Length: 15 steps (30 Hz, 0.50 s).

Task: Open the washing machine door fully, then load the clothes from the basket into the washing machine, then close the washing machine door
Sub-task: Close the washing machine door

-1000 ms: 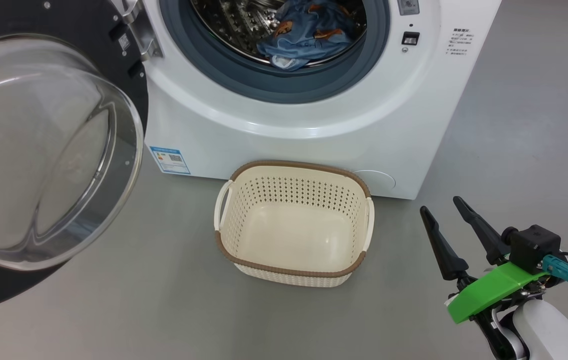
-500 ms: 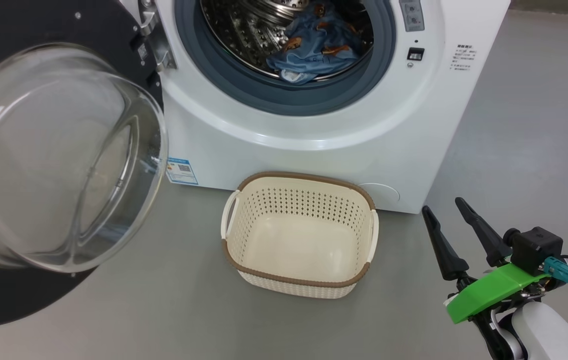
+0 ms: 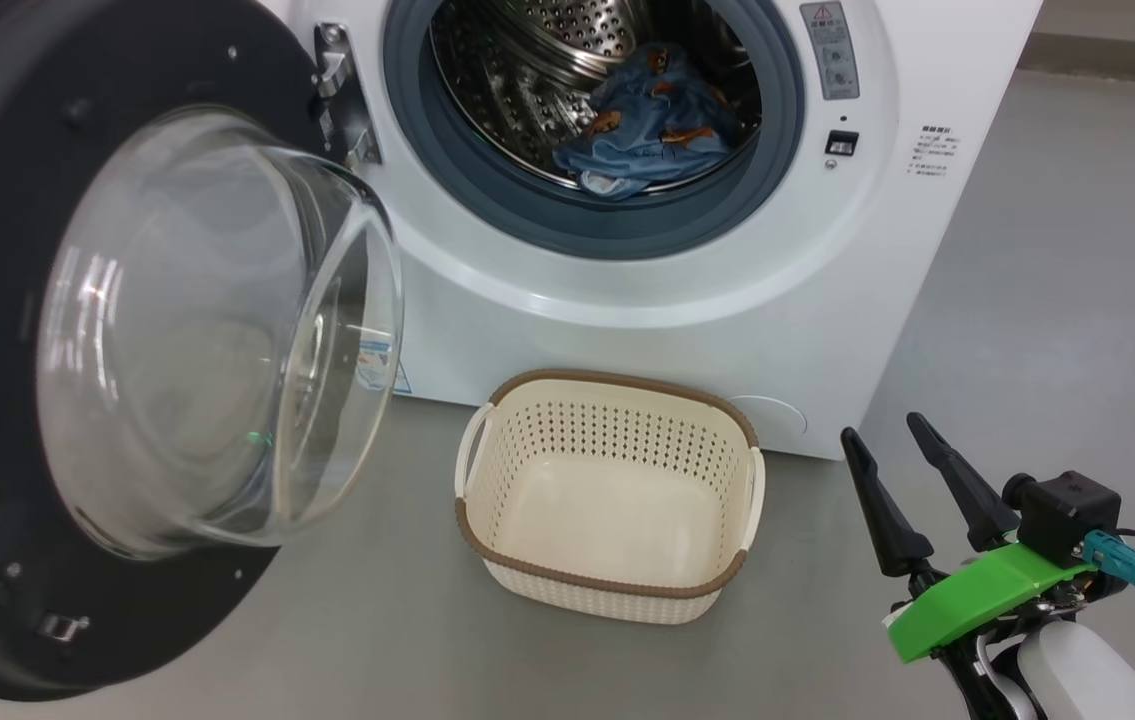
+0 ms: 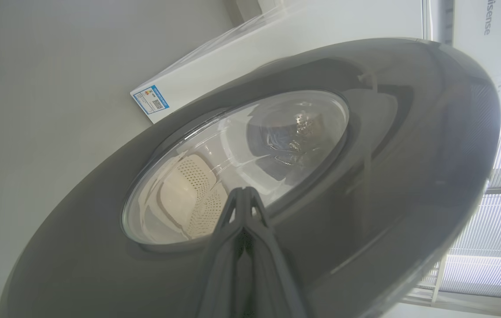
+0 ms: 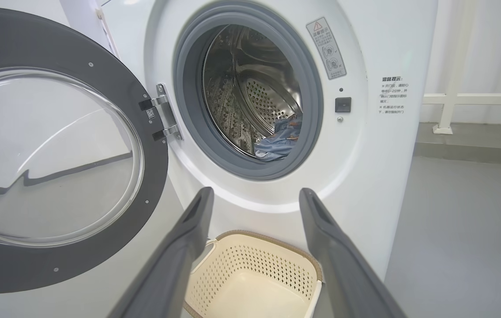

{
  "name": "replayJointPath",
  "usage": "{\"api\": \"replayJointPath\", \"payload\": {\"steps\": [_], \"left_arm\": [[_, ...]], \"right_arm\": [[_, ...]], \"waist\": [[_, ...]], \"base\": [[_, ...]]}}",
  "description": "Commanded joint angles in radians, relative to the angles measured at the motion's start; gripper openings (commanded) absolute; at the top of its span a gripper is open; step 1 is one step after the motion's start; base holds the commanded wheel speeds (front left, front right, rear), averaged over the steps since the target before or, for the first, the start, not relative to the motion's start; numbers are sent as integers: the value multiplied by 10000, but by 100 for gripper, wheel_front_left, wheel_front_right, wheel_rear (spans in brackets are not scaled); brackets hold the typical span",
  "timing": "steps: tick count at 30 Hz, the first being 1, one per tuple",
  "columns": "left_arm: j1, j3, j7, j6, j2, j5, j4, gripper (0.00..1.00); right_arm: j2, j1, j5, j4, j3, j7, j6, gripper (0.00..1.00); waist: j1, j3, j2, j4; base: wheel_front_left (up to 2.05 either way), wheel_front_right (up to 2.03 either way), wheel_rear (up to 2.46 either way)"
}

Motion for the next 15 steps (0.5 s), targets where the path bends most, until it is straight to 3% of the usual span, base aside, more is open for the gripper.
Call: {"api": "replayJointPath", "payload": {"steps": [1,3,4,9,15], "left_arm": [[158,178,312,177,436,-155,-697,0],[551,227,810,662,165,-415,-1674,0],[551,227,810,662,165,-415,-1674,0],[1133,307,1467,1578,-483,-909,-3431,0],[1910,196,1874,2367,-1227,-1197,-5151,0]], "right_arm": [[-8,31,-12,-229,101,-80,58,100],[-3,131,-3,-259,15,-80,58,100],[-3,131,-3,-259,15,-80,58,100],[22,248,-21,-271,-85,-80,58,100],[140,286,10,-260,-37,-80,58,100]], "waist": [[-1,-114,0,0],[-1,-243,0,-26],[-1,-243,0,-26],[-1,-384,0,-93],[-1,-515,0,-335]], "base": [[0,0,0],[0,0,0],[0,0,0],[0,0,0],[0,0,0]]}}
